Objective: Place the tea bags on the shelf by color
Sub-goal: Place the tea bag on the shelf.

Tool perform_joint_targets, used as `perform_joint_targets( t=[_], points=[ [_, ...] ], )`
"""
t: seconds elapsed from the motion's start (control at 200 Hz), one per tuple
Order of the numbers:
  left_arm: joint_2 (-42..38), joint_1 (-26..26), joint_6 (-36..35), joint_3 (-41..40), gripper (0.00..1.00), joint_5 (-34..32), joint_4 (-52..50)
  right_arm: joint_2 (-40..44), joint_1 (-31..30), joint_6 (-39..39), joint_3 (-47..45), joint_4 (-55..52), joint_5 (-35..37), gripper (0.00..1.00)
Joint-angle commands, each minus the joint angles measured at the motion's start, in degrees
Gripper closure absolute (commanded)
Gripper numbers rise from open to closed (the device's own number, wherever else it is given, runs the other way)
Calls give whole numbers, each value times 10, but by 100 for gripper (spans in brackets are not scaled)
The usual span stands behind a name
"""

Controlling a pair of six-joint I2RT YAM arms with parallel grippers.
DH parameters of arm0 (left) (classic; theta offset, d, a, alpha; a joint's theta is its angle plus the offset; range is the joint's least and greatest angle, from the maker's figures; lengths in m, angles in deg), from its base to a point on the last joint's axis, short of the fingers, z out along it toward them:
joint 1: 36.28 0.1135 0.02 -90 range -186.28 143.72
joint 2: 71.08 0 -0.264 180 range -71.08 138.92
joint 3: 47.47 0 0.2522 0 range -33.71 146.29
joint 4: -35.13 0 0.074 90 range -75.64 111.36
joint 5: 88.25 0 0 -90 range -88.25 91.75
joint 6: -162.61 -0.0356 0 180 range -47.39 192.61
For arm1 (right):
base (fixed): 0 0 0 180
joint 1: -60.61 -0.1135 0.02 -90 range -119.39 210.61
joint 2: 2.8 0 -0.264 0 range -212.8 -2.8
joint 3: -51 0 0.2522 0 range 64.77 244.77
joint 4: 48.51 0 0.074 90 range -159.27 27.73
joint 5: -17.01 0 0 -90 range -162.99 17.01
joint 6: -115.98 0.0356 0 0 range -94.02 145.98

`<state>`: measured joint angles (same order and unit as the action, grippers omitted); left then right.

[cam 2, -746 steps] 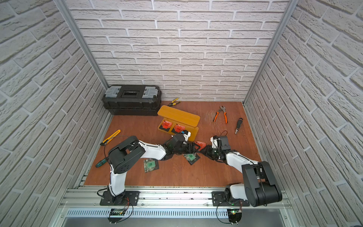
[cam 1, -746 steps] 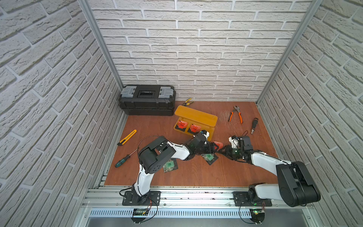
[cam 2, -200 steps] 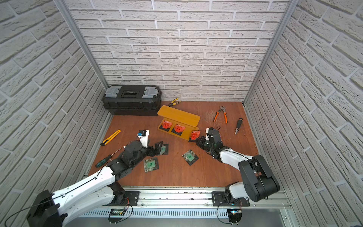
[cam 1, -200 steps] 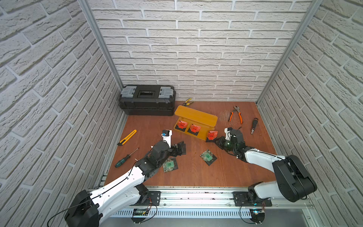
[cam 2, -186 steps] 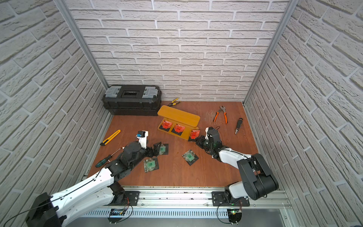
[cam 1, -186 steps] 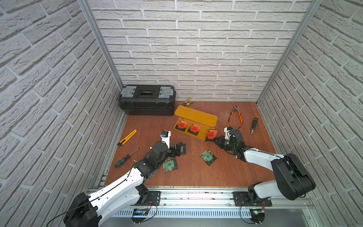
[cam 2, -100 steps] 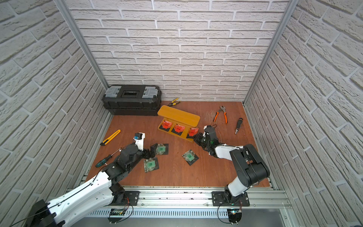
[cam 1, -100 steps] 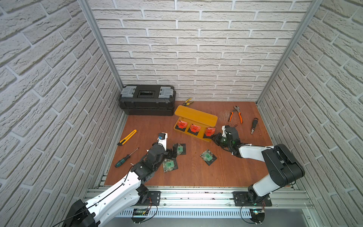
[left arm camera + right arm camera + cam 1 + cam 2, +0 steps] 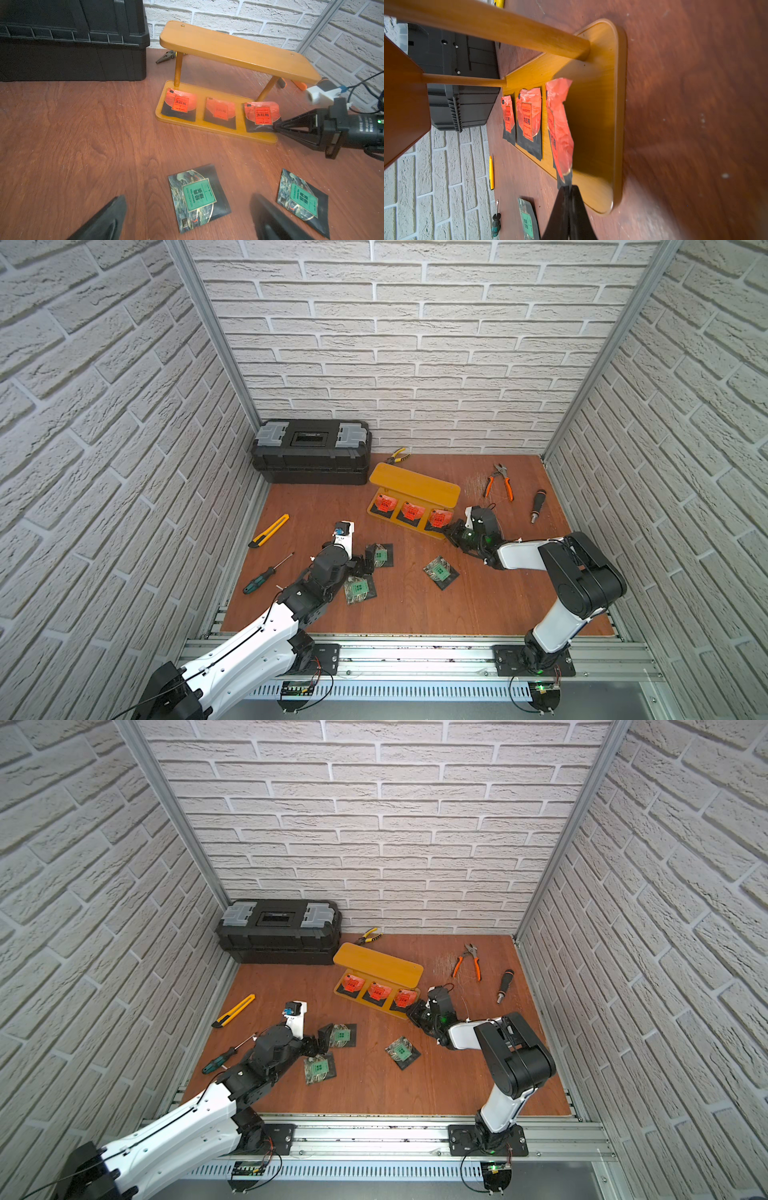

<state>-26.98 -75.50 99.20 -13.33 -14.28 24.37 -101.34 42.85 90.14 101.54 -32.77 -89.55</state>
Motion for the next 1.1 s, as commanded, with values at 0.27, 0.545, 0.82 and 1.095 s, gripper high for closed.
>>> perform_joint_targets(
  t=[0.27,0.545,0.82,1.095],
  points=[
    [2,5,-5,-11,2,1,27,-25,-4,21,13,46,-6,95],
    [6,5,-5,-12,2,1,30,-26,-4,22,16,44,-9,86],
    [6,4,-3,-12,2,2,31,-21,-4,20,15,34,-10,78],
    [5,5,-3,-13,2,2,31,-8,-4,13,15,17,-5,71]
  ],
)
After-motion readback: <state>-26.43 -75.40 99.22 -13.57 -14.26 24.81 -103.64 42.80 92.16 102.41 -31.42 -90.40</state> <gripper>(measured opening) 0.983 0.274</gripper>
